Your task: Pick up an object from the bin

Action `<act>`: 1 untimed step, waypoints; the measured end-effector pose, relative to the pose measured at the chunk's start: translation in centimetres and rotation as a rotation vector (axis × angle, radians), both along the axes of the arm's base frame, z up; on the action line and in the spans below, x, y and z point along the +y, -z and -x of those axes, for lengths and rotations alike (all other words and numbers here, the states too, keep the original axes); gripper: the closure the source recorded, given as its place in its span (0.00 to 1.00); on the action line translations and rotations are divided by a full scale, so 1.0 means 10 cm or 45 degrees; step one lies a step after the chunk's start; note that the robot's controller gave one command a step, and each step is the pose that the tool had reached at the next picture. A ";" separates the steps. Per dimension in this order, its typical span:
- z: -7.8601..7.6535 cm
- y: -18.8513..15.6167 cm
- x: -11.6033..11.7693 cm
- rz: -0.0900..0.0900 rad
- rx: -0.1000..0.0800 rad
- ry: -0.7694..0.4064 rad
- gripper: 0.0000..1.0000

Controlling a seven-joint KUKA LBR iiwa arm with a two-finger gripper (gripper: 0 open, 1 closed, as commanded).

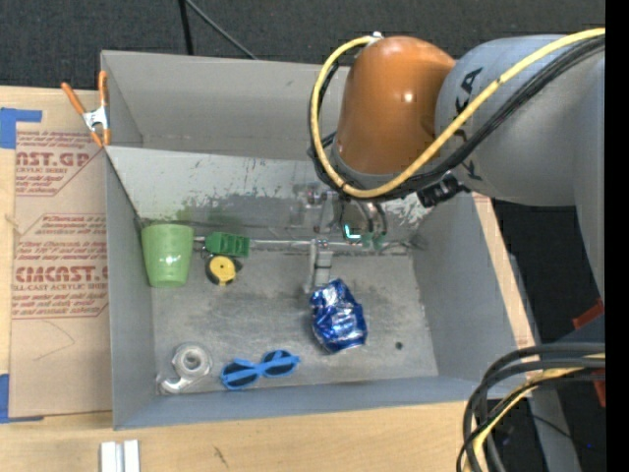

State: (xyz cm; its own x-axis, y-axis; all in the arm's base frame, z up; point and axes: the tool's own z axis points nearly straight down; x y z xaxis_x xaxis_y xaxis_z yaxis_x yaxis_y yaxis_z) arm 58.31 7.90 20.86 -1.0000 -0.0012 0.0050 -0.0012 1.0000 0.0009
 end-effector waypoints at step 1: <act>0.32 0.91 0.75 -0.002 0.004 0.004 0.00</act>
Offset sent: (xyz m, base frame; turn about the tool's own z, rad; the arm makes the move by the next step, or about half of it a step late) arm -0.0285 0.0697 -0.0854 0.0106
